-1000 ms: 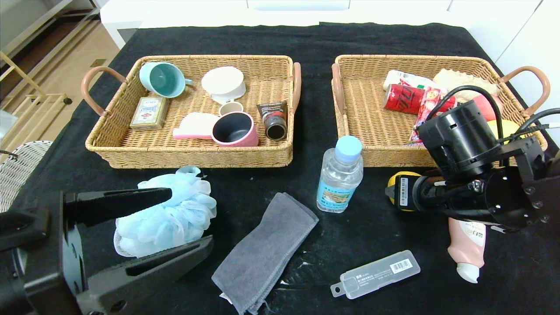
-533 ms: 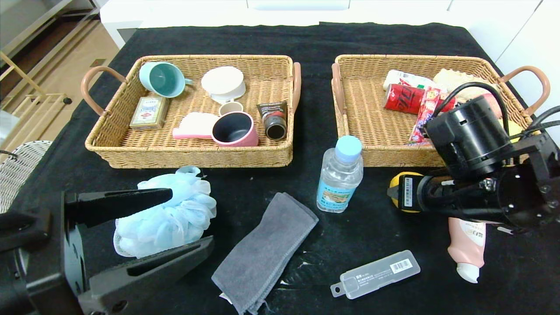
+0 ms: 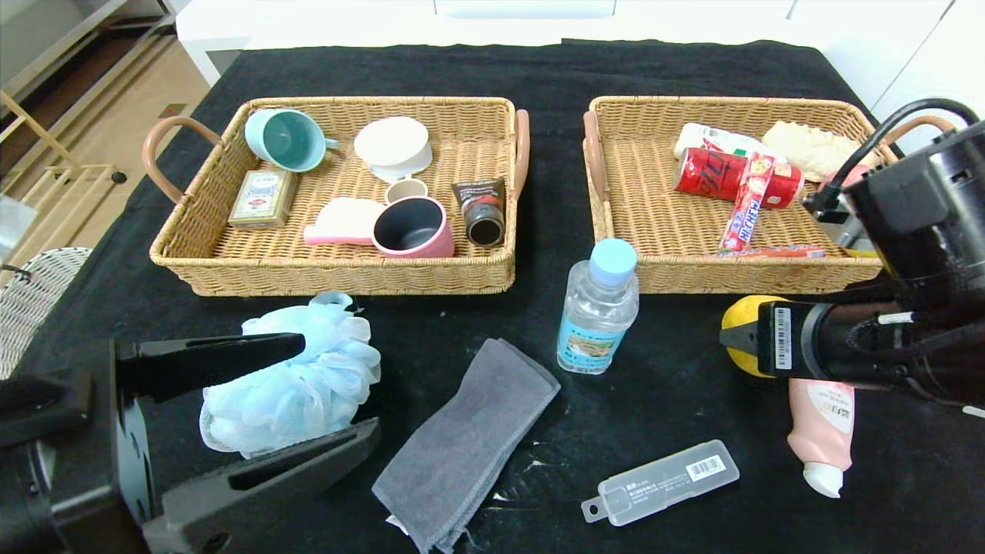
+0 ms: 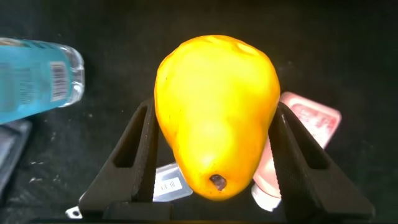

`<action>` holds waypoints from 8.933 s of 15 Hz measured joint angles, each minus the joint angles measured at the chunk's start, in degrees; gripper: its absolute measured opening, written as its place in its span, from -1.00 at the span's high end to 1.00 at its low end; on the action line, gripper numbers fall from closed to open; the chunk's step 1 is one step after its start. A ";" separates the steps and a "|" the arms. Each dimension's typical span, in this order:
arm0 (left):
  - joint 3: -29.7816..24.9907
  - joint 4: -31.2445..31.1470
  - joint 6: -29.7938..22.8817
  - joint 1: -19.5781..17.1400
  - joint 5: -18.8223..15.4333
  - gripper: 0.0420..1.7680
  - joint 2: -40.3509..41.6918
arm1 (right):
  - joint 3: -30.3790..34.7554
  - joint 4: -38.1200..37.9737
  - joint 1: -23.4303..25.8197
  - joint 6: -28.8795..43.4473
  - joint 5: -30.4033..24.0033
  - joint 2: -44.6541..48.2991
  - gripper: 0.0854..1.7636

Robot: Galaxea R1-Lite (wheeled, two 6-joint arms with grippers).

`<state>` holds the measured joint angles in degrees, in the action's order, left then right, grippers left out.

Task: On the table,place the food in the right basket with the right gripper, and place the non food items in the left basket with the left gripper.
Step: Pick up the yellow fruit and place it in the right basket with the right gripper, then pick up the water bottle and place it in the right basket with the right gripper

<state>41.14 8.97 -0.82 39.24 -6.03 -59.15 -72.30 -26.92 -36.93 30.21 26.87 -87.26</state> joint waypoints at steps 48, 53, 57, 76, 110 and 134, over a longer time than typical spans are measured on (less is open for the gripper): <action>0.06 0.48 0.16 0.30 0.87 -0.94 0.50 | 3.73 17.34 -2.73 -13.98 -0.59 1.82 -0.89; -0.05 0.45 0.16 0.30 0.89 -0.94 0.41 | 14.40 17.52 -10.15 -14.64 -0.63 8.20 -0.91; -0.18 0.23 0.20 0.30 1.02 -0.94 0.06 | 16.65 17.52 -16.02 -14.62 -0.63 9.62 -0.92; -0.40 0.61 0.84 0.26 4.11 -0.94 -1.51 | 12.80 42.31 -28.67 -13.43 21.48 -7.95 -0.92; -0.09 0.62 1.17 0.30 4.36 -0.94 -1.16 | 4.75 55.44 -20.54 -18.03 29.71 -20.26 -0.20; -0.27 0.80 1.34 0.12 4.46 -0.94 -1.22 | 5.41 52.71 -21.02 -21.09 29.61 -12.76 -0.09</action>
<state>40.88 9.78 0.52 39.36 -1.57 -60.37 -66.89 25.80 -57.94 9.12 56.48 -100.02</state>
